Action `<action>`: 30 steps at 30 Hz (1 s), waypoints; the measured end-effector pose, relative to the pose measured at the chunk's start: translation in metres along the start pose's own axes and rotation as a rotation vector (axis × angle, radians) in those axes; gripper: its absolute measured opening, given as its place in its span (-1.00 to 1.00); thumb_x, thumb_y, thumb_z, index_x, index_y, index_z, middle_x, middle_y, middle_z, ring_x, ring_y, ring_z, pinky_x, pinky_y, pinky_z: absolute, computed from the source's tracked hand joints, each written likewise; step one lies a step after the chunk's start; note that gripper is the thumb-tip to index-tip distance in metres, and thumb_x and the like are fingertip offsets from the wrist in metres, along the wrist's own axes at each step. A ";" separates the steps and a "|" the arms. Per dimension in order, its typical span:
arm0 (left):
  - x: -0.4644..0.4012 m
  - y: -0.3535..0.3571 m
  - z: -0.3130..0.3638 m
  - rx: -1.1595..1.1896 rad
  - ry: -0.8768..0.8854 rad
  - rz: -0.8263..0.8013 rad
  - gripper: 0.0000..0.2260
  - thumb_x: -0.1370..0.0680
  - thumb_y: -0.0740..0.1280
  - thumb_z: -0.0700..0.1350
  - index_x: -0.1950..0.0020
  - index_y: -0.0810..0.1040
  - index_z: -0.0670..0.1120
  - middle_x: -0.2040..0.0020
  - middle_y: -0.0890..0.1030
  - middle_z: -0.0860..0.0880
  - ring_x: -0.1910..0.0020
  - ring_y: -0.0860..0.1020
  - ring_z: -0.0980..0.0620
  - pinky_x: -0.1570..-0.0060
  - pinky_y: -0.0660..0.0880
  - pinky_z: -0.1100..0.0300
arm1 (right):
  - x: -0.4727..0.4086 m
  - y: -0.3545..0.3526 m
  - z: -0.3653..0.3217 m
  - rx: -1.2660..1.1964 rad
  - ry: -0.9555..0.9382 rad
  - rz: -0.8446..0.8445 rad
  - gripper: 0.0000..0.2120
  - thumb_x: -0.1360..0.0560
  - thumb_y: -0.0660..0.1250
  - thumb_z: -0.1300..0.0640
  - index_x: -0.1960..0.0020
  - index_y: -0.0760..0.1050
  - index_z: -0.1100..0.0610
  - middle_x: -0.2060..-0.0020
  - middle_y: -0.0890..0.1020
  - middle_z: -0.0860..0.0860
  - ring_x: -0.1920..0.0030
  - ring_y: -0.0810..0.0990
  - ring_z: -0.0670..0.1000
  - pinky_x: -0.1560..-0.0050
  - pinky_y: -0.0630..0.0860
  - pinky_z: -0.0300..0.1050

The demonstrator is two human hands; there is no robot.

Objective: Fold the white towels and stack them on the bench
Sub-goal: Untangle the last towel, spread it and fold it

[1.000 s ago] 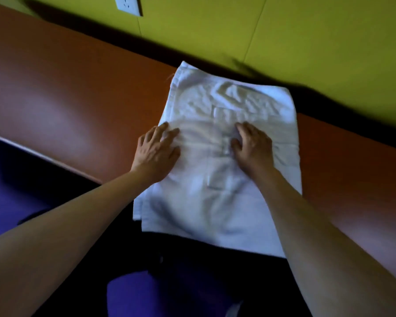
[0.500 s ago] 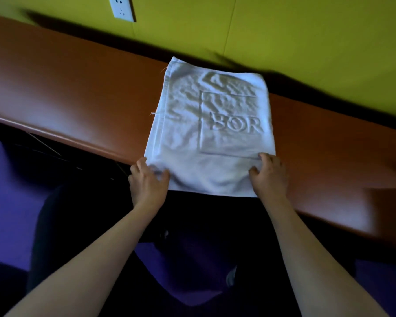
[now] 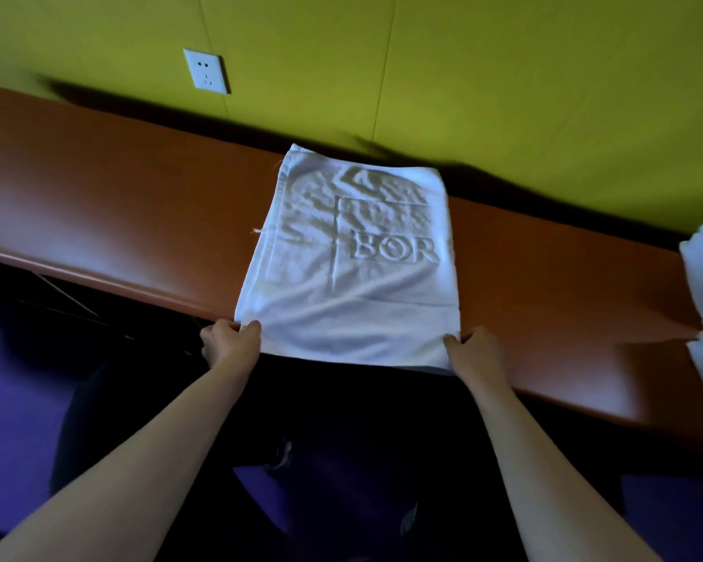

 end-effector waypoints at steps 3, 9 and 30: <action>-0.011 0.007 -0.004 0.112 -0.078 -0.104 -0.65 -0.52 0.38 -0.03 -0.21 0.58 -0.22 -0.15 0.61 -0.22 -0.06 0.58 -0.25 -0.11 0.55 -0.04 | 0.003 0.002 -0.001 -0.107 0.005 -0.020 -0.68 -0.52 0.31 -0.10 -0.07 0.52 0.15 -0.03 0.64 0.17 -0.10 0.60 0.23 -0.11 0.51 0.04; -0.003 -0.005 -0.002 0.079 0.061 -0.122 -0.80 -0.54 0.40 -0.11 -0.08 0.52 -0.19 -0.04 0.60 -0.18 0.04 0.55 -0.16 0.02 0.45 0.08 | 0.015 -0.009 -0.011 -0.335 -0.078 0.035 -0.77 -0.60 0.29 0.06 -0.14 0.43 0.20 0.06 0.54 0.09 -0.05 0.58 0.19 0.03 0.38 -0.07; 0.040 -0.074 0.083 0.996 -0.023 -0.285 -0.88 -0.55 0.28 -0.28 0.17 0.55 -0.24 0.33 0.65 -0.14 0.40 0.66 -0.04 0.31 0.65 0.11 | 0.034 -0.086 -0.038 -1.482 -0.091 -0.271 -0.73 -0.44 0.38 0.21 -0.12 0.48 0.20 0.14 0.75 0.05 0.17 0.74 -0.04 0.30 0.60 -0.25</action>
Point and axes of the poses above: each hand's wrist, its own x-axis away from the middle knuckle, its own y-axis out of the palm, z = x × y, the point moved 6 cm from there along -x, towards the middle knuckle
